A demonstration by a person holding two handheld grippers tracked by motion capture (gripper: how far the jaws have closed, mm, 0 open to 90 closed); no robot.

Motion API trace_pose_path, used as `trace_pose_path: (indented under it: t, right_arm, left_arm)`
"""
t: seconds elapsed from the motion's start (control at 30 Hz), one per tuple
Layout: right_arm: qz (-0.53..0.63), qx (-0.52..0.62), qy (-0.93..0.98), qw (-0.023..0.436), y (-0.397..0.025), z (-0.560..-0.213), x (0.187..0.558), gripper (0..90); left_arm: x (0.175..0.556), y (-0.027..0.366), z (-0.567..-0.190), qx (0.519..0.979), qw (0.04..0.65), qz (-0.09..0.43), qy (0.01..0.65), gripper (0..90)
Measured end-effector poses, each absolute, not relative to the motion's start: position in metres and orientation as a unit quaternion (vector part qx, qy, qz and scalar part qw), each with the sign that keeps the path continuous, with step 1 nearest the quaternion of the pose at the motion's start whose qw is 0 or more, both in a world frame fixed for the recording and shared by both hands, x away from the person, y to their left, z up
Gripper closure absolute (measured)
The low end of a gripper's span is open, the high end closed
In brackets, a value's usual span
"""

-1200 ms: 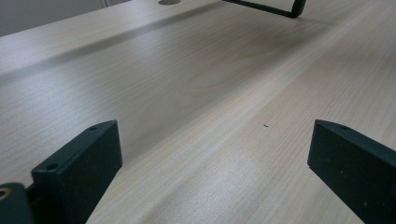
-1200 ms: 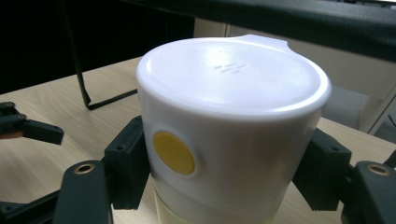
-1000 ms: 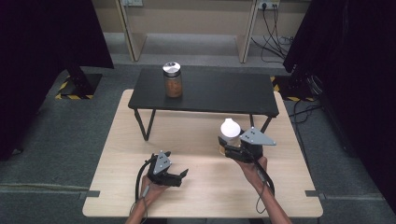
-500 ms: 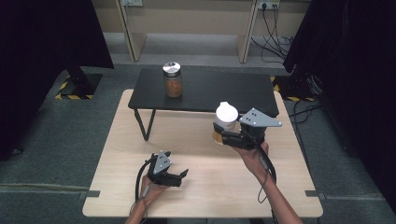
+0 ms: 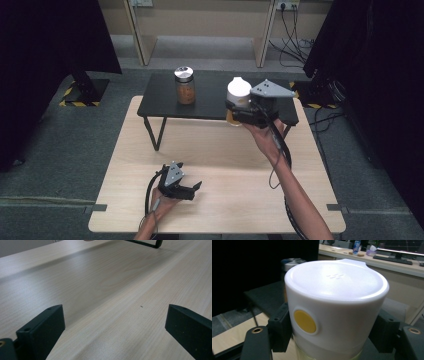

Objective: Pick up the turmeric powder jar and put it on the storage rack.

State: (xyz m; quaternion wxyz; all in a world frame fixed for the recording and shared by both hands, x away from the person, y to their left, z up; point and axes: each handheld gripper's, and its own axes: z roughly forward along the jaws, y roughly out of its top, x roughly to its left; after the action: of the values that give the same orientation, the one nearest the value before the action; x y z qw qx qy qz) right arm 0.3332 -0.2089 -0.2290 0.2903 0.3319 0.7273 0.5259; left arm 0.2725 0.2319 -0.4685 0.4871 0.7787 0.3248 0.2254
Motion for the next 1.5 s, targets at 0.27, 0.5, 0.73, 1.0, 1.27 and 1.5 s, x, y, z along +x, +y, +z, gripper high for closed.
trace_pose_path:
  t: [0.27, 0.5, 0.73, 1.0, 1.27, 1.5]
  right_arm:
    - [0.514, 0.364, 0.719, 0.293, -0.192, -0.223, 0.374, 30.4]
    - [0.504, 0.39, 0.712, 0.297, -0.178, -0.225, 0.399, 30.5]
    - [0.499, 0.4, 0.708, 0.3, -0.166, -0.228, 0.413, 30.5]
    - [0.499, 0.402, 0.709, 0.295, -0.16, -0.229, 0.42, 30.5]
    - [0.499, 0.401, 0.7, 0.316, -0.155, -0.24, 0.417, 30.1]
    - [0.501, 0.407, 0.706, 0.292, -0.159, -0.24, 0.424, 16.1]
  left_arm:
    - [0.273, 0.232, -0.469, 0.778, 0.488, 0.225, 0.326, 1.7]
    - [0.272, 0.232, -0.468, 0.779, 0.487, 0.226, 0.325, 1.8]
    - [0.273, 0.232, -0.468, 0.779, 0.486, 0.225, 0.324, 1.7]
    - [0.273, 0.232, -0.468, 0.78, 0.486, 0.226, 0.324, 1.8]
    - [0.272, 0.231, -0.468, 0.781, 0.483, 0.229, 0.323, 1.6]
    - [0.272, 0.231, -0.468, 0.78, 0.485, 0.227, 0.323, 1.6]
